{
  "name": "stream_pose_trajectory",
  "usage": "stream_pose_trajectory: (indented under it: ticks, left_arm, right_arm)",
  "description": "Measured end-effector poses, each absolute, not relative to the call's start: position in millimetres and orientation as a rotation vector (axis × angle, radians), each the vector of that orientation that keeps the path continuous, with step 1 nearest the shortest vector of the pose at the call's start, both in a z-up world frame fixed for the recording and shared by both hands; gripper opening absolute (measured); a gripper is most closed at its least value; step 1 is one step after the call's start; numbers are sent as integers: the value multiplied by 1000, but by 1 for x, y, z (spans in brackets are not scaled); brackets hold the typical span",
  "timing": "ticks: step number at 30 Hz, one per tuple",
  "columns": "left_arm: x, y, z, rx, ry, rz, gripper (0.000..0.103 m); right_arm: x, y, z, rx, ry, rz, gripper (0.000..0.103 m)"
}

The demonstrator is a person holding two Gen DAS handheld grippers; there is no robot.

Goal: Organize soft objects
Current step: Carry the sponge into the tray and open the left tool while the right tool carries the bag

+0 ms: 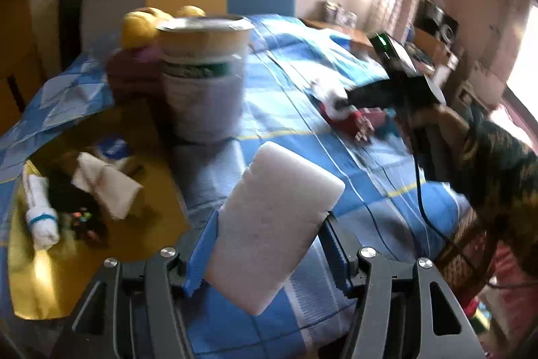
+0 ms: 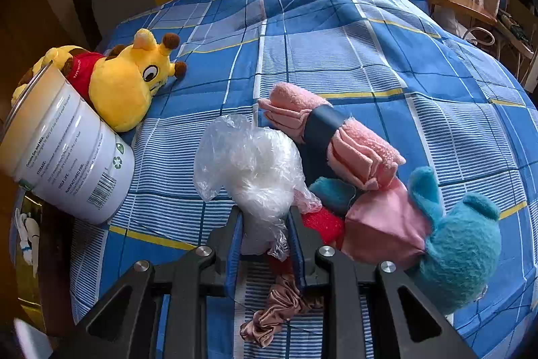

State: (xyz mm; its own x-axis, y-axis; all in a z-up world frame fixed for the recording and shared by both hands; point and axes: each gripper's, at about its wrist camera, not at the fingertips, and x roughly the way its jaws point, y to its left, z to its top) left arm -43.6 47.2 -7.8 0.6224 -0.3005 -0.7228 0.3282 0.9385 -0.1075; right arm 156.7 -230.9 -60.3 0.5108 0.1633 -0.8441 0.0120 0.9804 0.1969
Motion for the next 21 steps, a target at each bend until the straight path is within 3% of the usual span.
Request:
stream_pose_trajectory:
  ticks: [10,21]
  left_arm:
    - [-40,112,16,-6,754,-105,62]
    - [-39,195,-10,-52,810,137,62]
  right_arm:
    - [157,-230,-60,173,1030,91,25]
    - [162,-225,-61,154,1036,65,25]
